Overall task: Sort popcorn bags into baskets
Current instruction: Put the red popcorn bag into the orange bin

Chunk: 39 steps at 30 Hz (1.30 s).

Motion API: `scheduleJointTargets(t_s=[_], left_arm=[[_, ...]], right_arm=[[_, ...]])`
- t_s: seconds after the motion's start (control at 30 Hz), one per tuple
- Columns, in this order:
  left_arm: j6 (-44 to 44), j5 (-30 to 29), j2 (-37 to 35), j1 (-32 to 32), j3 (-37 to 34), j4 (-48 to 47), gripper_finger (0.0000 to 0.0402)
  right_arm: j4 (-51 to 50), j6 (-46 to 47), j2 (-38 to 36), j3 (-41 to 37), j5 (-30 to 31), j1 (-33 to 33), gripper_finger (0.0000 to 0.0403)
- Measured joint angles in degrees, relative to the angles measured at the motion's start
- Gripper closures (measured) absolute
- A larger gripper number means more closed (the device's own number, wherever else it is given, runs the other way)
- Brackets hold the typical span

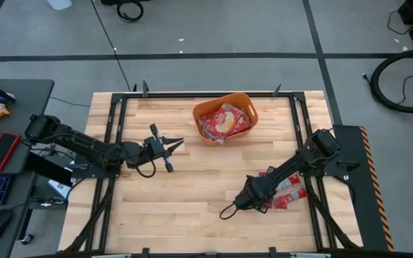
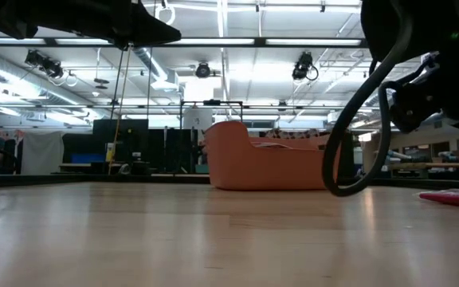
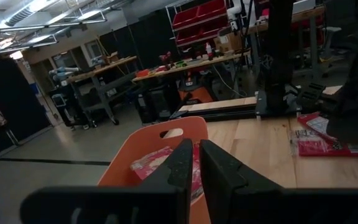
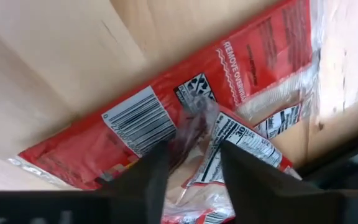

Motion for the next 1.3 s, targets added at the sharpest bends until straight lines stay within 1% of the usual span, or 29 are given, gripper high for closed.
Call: scheduleJointTargets(t_s=[0.2,0.27,0.4,0.5,0.63,0.73,0.9,1.0,1.13,1.2,1.3], left_arm=[[0.00,0.00,0.00,0.00,0.00,0.01,0.0367],[0.00,0.00,0.00,0.00,0.00,-0.01,0.0367],[0.00,0.00,0.00,0.00,0.00,0.02,0.0367],[0.00,0.00,0.00,0.00,0.00,-0.01,0.0367],[-0.08,0.00,0.00,0.00,0.00,-0.33,0.0367],[-1.51,0.01,0.00,0.00,0.00,-1.09,0.0367],[-3.10,0.00,0.00,0.00,0.00,-1.51,0.0367],[-4.17,0.02,0.00,0.02,0.00,-1.59,0.0367],[-4.55,0.02,0.00,0.01,0.00,-1.65,0.0367],[-4.55,0.02,0.00,0.01,0.00,-1.64,0.0367],[-4.78,0.01,0.00,0.02,0.00,-1.69,0.0367]], right_arm=[[0.33,-3.08,0.00,0.00,-0.15,0.00,0.0374],[0.30,-4.24,0.00,0.04,-0.33,-0.02,0.0393],[-1.99,-7.11,-0.21,3.10,0.23,0.00,0.0385],[-5.14,-10.67,-0.70,8.23,3.39,0.00,0.0395],[-9.51,-14.56,-2.21,16.31,11.19,-0.02,0.0394],[-11.41,-17.55,-4.98,21.43,17.50,-0.10,0.0396],[-10.93,-21.33,-11.47,26.80,30.18,-0.96,0.0398],[-8.55,-25.03,-15.88,27.49,35.20,-2.40,0.0398],[-1.17,-33.49,-20.59,27.49,40.97,-5.67,0.0398],[3.24,-38.89,-22.11,27.52,42.20,-7.95,0.0398],[9.39,-46.89,-23.15,27.52,41.94,-12.11,0.0398]])
